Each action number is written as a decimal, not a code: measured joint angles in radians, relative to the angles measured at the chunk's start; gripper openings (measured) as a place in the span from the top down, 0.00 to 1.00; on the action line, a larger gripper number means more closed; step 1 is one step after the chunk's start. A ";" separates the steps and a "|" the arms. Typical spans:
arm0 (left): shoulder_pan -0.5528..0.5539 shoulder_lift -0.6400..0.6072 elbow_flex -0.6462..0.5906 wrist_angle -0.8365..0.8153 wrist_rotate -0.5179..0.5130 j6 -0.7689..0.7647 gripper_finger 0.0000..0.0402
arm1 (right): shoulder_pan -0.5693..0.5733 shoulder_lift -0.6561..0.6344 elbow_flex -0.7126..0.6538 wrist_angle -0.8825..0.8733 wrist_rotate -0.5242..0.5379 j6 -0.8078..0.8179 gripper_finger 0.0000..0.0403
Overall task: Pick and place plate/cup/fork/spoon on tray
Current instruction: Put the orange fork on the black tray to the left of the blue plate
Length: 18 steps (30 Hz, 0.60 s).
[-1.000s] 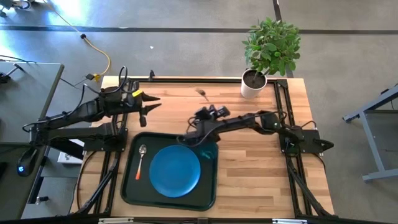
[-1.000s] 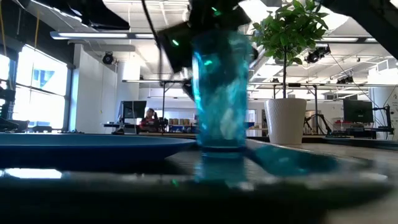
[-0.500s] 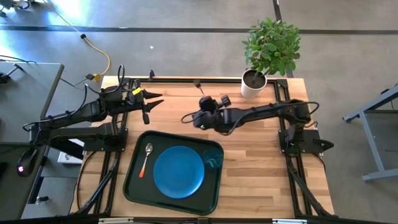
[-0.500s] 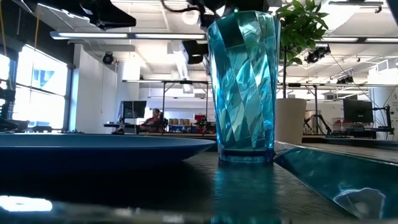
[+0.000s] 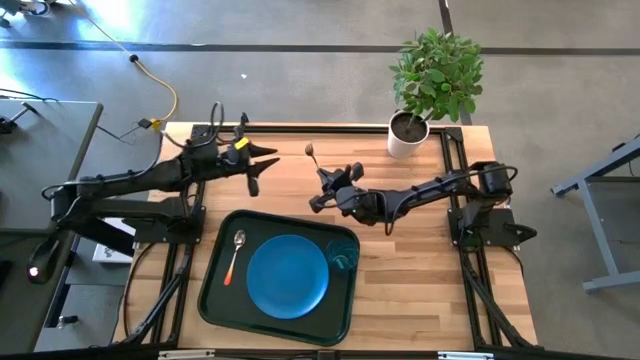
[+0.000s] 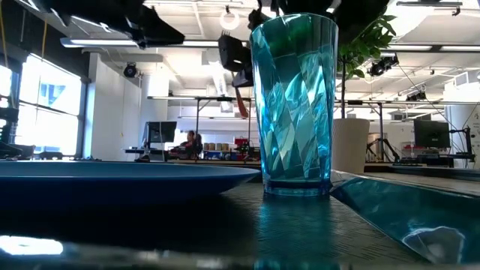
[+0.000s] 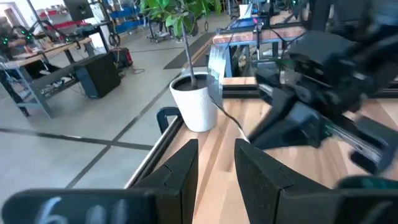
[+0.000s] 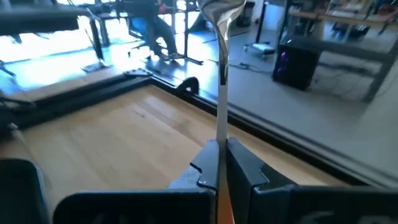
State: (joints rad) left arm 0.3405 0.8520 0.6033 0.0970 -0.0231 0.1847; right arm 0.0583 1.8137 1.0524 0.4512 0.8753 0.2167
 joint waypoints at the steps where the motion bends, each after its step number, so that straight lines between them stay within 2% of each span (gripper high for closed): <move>1: -0.001 0.029 0.000 0.034 0.000 0.000 0.77 | 0.005 0.000 0.000 -0.001 0.012 -0.016 1.00; 11: -0.030 0.250 0.000 0.371 0.004 0.000 0.73 | 0.028 0.000 0.012 -0.013 0.021 -0.094 1.00; 18: -0.069 0.331 0.000 0.512 0.005 0.078 0.70 | 0.028 0.000 0.012 -0.024 0.005 -0.094 1.00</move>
State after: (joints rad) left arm 0.2717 1.1828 0.6033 0.6087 -0.0183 0.2626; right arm 0.0860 1.8137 1.0645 0.4276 0.8799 0.1230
